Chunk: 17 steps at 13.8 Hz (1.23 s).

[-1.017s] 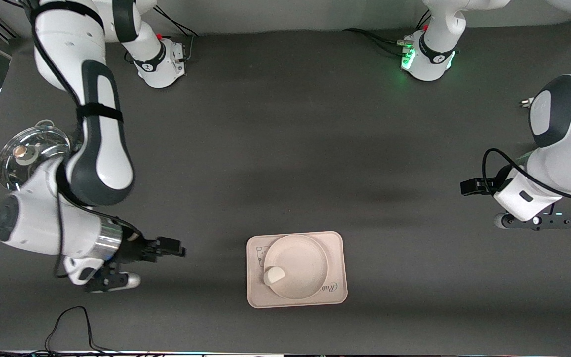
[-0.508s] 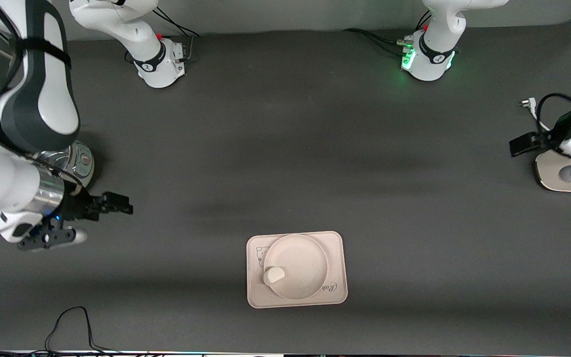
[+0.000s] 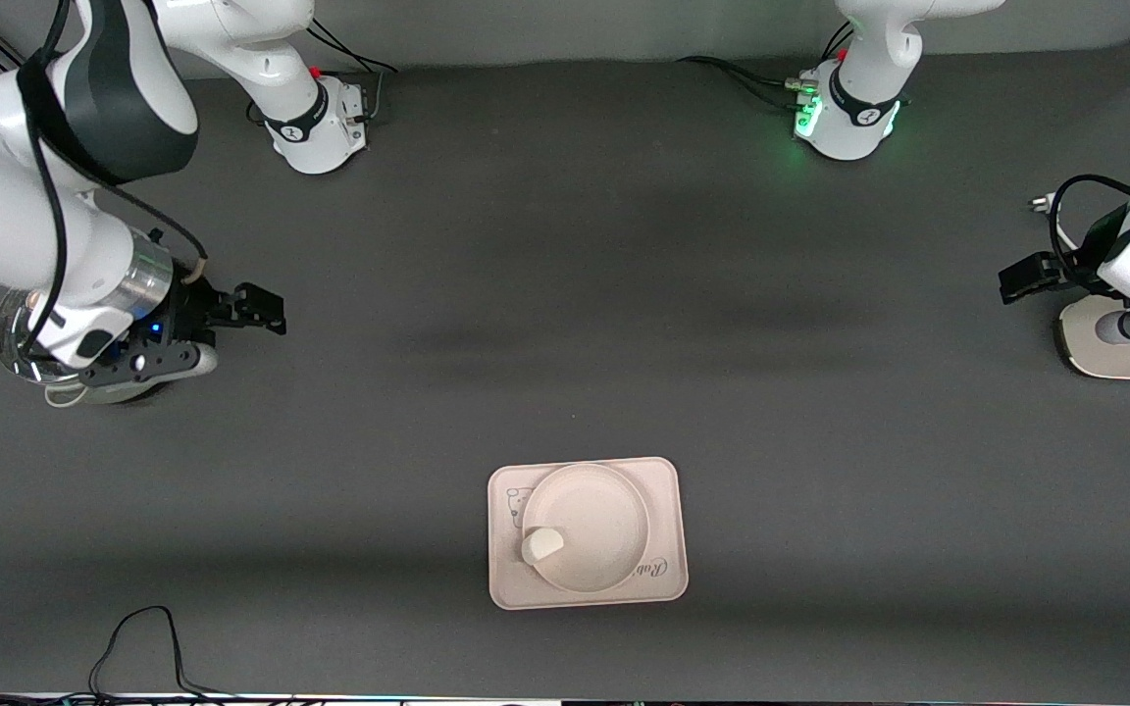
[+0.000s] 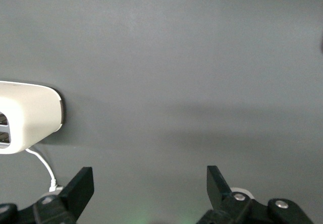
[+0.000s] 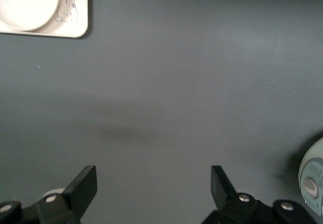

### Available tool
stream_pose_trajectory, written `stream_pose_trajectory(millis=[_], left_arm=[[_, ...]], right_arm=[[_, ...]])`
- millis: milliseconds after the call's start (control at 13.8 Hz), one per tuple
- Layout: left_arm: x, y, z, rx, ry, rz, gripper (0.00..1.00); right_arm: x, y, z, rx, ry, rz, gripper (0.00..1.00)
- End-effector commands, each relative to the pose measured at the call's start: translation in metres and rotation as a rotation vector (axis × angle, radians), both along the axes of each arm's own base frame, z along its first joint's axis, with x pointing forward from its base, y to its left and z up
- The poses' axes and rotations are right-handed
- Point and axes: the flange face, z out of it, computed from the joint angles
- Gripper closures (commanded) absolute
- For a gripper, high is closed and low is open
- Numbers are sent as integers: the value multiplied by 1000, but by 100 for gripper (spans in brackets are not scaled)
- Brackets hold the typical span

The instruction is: Place bun in plate and plate on tray

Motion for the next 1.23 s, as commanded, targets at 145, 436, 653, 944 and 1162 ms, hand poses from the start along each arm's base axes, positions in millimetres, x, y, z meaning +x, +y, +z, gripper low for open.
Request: stream_pose_trajectory(millis=[145,436,653,944,1162], left_arm=[[-1,-7,17,-18,-38,-14,0],[1,-6,18,-16,-44,-10,0],[3,-1,16,-21,-42,-1,0],[4,1,19,-20,-38,2,0],[4,3,19,-17,-38,9,0]], right_arm=[[-78,-33,41,-32,-34,-59,0],[-74,-56,63,-29,-76,-95,0],[-63,-63,69,-50,-90,-142,0],[-51,-57,65,-68,-74,-320,0],[-44,-53,50,-75,-46,-307,0]])
